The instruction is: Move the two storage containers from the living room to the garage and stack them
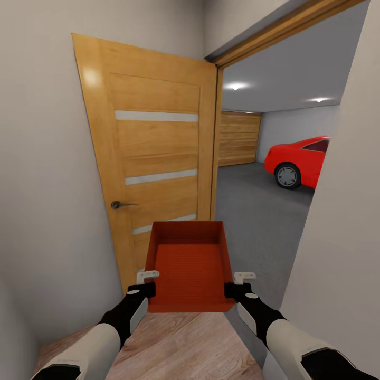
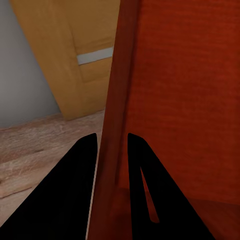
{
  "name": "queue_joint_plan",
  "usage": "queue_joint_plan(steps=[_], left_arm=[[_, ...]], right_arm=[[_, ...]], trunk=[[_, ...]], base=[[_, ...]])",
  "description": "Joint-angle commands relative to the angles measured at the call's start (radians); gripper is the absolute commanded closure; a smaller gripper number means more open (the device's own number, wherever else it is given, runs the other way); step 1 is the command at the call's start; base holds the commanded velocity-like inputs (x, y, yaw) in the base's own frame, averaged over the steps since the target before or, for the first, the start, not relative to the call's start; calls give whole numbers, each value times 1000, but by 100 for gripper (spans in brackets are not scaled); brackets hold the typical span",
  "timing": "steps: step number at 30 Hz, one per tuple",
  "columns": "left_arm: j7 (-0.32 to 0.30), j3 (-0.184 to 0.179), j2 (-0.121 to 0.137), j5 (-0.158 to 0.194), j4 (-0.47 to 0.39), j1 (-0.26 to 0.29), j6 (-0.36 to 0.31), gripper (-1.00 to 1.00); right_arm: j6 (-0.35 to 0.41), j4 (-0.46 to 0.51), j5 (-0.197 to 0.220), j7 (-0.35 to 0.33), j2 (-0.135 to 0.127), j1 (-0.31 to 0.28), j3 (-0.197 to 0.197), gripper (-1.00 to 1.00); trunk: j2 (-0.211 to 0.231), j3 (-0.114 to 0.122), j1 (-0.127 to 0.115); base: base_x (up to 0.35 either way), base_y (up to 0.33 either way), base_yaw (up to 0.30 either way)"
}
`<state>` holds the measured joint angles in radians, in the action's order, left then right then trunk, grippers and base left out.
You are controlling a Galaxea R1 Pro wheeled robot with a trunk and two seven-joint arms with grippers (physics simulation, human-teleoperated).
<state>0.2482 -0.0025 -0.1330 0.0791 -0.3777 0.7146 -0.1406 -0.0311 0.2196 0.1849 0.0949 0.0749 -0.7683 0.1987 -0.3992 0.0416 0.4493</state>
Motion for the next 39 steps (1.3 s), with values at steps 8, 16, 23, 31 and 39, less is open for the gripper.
queue_joint_plan(steps=[8, 16, 23, 31, 39], left_arm=[[37, 19, 36, -18, -13, 0, 1, 100], [37, 18, 36, -18, -13, 0, 1, 100], [37, 18, 36, -18, -13, 0, 1, 100], [37, 19, 36, -17, -13, 0, 1, 100], [37, 19, 36, -17, -13, 0, 1, 100]], right_arm=[[-5, -3, 10, 13, -2, 0, -18, 100], [-4, -3, 10, 14, -2, 0, -18, 100], [-4, -3, 10, 14, -1, 0, -18, 100], [-3, -3, 10, 13, -2, 0, -18, 100], [-3, -3, 10, 13, -2, 0, -17, 100]], trunk=[[-1, 0, 1], [-1, 0, 1], [-1, 0, 1], [-1, 0, 1], [-1, 0, 1]], base=[[234, 193, -2], [195, 153, -184], [24, 14, -239], [3, 1, -237], [151, 119, -233]])
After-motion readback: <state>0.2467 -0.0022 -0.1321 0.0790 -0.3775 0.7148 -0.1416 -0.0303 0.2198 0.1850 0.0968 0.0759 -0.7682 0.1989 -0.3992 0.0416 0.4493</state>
